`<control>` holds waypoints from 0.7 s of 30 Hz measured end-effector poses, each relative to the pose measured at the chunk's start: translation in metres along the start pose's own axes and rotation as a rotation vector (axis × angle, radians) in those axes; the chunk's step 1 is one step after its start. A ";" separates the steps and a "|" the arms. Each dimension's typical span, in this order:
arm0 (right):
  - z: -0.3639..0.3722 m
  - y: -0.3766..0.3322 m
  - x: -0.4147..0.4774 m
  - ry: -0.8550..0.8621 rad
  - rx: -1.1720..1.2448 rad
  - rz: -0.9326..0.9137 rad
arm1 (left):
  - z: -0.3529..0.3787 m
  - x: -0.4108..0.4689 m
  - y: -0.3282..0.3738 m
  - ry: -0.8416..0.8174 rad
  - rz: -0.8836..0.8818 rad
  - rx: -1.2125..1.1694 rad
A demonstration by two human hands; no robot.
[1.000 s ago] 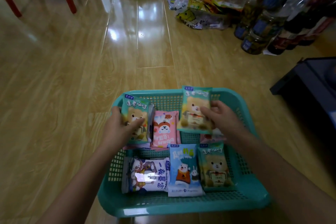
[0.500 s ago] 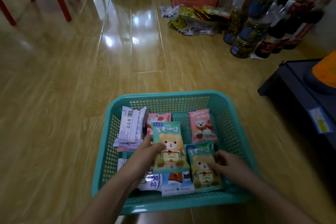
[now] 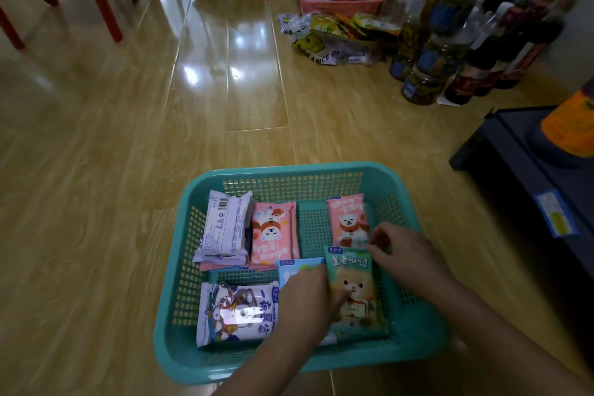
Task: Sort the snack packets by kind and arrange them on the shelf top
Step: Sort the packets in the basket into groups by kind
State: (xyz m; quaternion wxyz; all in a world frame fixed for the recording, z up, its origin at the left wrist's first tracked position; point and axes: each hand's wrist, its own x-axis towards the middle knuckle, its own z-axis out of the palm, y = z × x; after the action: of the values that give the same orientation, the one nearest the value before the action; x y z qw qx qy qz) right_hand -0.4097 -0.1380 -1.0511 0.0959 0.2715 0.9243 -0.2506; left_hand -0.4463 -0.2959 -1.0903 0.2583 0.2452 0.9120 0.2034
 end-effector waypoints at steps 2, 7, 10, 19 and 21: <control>0.001 -0.011 0.002 0.034 0.027 -0.047 | -0.010 -0.003 -0.001 0.069 0.053 0.129; 0.021 -0.040 0.018 -0.041 0.241 -0.134 | -0.044 -0.003 -0.040 0.459 0.127 -0.084; 0.038 -0.060 0.028 -0.123 0.311 -0.137 | -0.062 0.005 -0.080 0.617 -0.013 -0.070; 0.084 -0.099 0.058 -0.245 0.155 0.045 | -0.091 0.038 -0.111 0.349 -0.267 -0.026; 0.092 -0.101 0.058 -0.210 0.137 0.062 | -0.094 0.042 -0.111 0.317 -0.277 0.036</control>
State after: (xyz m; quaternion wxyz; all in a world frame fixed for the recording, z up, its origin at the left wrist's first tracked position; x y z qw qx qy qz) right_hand -0.5102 -0.2326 -1.1070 0.1811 0.2779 0.8810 -0.3373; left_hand -0.5700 -0.3842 -1.0874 0.1325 0.0869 0.9697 0.1858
